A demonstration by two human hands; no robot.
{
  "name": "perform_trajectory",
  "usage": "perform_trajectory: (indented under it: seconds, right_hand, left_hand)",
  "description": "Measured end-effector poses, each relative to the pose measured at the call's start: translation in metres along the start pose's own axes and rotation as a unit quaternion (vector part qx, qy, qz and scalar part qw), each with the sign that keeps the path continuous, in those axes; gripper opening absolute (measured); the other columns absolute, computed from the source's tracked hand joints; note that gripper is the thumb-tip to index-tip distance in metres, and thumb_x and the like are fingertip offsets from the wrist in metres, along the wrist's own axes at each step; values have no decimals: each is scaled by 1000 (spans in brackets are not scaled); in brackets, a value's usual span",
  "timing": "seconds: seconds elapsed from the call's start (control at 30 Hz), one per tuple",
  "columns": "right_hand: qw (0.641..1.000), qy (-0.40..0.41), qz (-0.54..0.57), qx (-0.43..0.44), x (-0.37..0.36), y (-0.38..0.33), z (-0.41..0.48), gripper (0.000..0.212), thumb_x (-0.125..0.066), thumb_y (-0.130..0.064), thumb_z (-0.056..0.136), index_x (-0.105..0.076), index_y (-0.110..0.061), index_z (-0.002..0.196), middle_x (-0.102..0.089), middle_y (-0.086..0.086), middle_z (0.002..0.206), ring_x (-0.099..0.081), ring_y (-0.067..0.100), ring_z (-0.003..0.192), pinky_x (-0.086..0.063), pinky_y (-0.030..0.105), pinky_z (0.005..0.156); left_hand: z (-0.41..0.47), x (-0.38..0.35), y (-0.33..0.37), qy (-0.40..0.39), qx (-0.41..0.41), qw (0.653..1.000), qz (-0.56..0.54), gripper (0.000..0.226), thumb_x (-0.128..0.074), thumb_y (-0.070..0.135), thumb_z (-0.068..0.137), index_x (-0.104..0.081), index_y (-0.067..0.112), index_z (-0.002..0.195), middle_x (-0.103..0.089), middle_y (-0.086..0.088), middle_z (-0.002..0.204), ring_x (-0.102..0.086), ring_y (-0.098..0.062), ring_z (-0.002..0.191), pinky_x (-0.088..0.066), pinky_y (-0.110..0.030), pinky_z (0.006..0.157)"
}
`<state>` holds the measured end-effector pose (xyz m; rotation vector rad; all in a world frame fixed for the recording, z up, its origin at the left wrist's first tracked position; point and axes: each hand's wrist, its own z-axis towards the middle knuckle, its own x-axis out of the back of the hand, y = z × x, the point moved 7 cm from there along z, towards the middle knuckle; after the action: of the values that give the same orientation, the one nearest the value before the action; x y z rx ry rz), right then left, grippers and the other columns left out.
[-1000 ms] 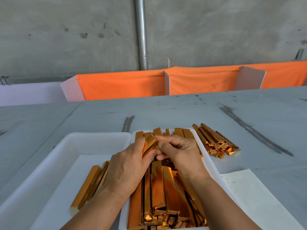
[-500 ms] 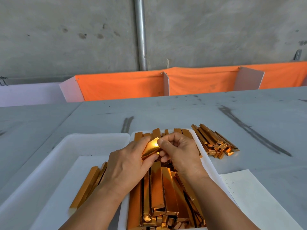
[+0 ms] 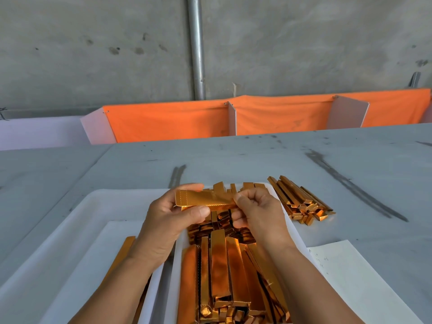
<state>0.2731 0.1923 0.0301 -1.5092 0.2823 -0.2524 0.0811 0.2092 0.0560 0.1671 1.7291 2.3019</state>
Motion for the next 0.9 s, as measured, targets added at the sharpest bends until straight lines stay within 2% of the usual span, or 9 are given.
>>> perform_trajectory:
  seconds: [0.07,0.17,0.27,0.37,0.47,0.53,0.6,0.73,0.9]
  right_hand:
    - [1000,-17,-23,1,-3,0,-1,11,-62,-23,97,-67,-16,89,-67,1,59,-55,8,43,-48,22,49]
    - [998,-39,-40,3,-8,1,-2,13,-63,-23,96,-67,-17,86,-68,-2,60,-51,5,41,-38,15,40]
    - [995,-59,-72,20,-13,0,-5,12,-63,-27,96,-68,-22,85,-74,-2,72,-54,5,43,-39,12,41]
    - [994,-48,-90,44,-14,-2,-7,10,-63,-26,95,-67,-27,86,-74,-7,74,-56,4,44,-44,12,47]
    - [992,-30,-102,64,-11,-5,-7,10,-62,-23,94,-66,-30,88,-73,-6,73,-58,4,46,-45,13,48]
    - [990,-30,-104,90,-12,-10,-9,10,-62,-23,94,-66,-30,88,-72,1,74,-59,6,49,-48,17,51]
    - [986,-31,-106,123,-14,-15,-13,12,-63,-22,93,-66,-32,86,-70,6,73,-58,11,52,-52,25,52]
    - [981,-30,-93,165,-16,-21,-19,17,-65,-18,92,-67,-34,84,-67,2,73,-61,24,61,-55,40,59]
    - [978,-36,-89,186,-18,-23,-22,23,-66,-16,92,-69,-37,86,-68,-3,75,-59,24,63,-53,34,54]
  left_hand:
    - [0,-4,-1,-25,0,1000,-12,51,-84,32,58,-72,31,108,-71,-3,110,-67,-20,105,-55,-26,80]
    - [1,-7,-2,-41,3,999,-12,51,-84,33,58,-72,33,108,-69,0,117,-64,-19,112,-54,-32,89]
    - [0,-9,-1,-34,-8,999,-3,45,-83,36,61,-73,31,105,-71,2,113,-65,-16,110,-53,-31,87]
    - [1,-2,7,20,-52,998,20,37,-80,40,68,-69,25,100,-71,1,110,-64,-11,109,-52,-25,84]
    - [-1,3,13,60,-84,988,114,25,-68,55,78,-58,38,92,-71,2,98,-66,-9,97,-50,-13,77]
    - [-4,2,12,71,-95,965,235,25,-57,64,82,-51,41,91,-67,6,82,-66,-8,80,-51,-14,66]
    - [-6,-1,7,72,-90,939,323,33,-51,69,77,-47,39,90,-57,7,68,-61,-5,65,-47,-17,53]
    - [-4,-7,0,62,-87,873,476,50,-33,79,75,-41,31,89,-46,9,64,-52,-7,59,-38,-20,52]
    - [-6,-8,-1,81,-91,827,549,51,-21,78,75,-36,30,87,-45,10,59,-49,-5,53,-28,-16,47]
